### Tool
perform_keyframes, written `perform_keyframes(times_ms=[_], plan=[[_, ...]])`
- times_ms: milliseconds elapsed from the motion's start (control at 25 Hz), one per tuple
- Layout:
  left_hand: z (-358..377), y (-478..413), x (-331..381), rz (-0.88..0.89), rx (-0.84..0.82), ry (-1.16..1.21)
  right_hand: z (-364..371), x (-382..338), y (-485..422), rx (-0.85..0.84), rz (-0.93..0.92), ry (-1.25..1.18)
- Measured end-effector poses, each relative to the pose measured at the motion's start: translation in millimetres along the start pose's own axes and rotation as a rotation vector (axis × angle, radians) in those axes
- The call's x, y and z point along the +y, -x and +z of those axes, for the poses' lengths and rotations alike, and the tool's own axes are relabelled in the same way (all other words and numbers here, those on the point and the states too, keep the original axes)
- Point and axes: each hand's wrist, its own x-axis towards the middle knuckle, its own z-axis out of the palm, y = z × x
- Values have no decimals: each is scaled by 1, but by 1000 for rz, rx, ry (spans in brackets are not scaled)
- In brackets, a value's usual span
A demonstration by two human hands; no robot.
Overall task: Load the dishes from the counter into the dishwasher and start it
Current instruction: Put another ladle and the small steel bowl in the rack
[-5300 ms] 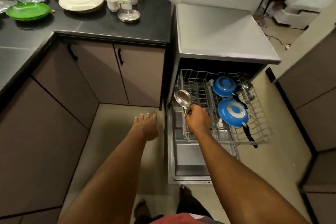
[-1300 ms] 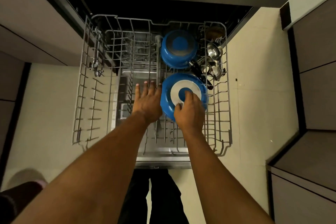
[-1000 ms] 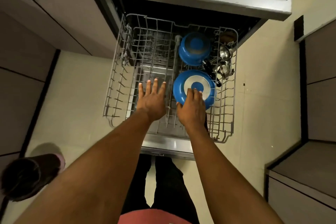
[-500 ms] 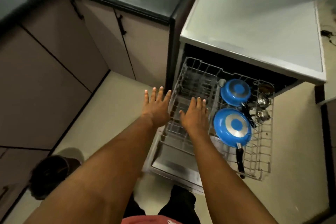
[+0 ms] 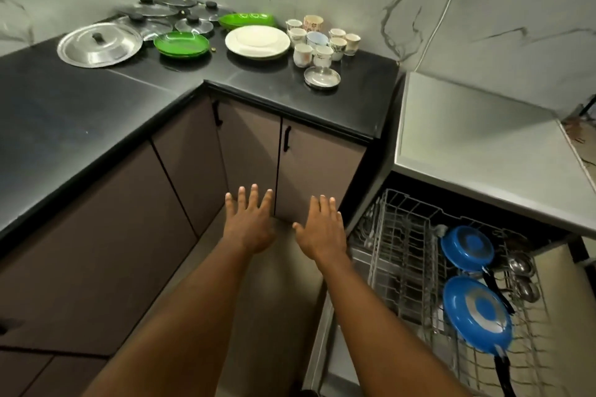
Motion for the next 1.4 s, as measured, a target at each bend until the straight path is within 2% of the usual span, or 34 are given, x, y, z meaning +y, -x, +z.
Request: perform_keyframes(times_ms=[320,760,1040,1240,1400], plan=[[-23,-79,-15,66,-46,-44,2,-15,-85,-5,90,-34],[-96,-233,-16,8,-82,-49,-34,-31,-252,6,62,-96],[-123,-316,-21,65,-83,-43,-46,-40,-329,43,67,-101],[-143,-389,-31,148,-101,-68,-64,-53,-392,98,147,-138],[-160,-438,-29,244,-157,-119,-79,-55,-432,141,292,-232]])
